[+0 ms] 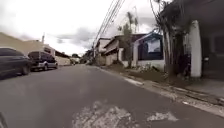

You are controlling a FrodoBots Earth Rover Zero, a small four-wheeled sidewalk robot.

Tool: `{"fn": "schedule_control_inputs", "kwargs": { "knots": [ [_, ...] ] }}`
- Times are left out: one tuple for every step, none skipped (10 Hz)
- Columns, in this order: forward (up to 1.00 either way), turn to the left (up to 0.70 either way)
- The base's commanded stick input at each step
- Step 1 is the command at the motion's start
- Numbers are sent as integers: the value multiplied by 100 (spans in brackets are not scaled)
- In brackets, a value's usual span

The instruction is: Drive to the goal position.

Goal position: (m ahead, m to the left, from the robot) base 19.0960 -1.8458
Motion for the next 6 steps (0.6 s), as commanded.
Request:
{"fn": "schedule_control_inputs", "kwargs": {
  "knots": [
    [70, 0],
    [70, 0],
    [70, 0],
    [70, 0],
    [70, 0],
    [70, 6]
  ]
}}
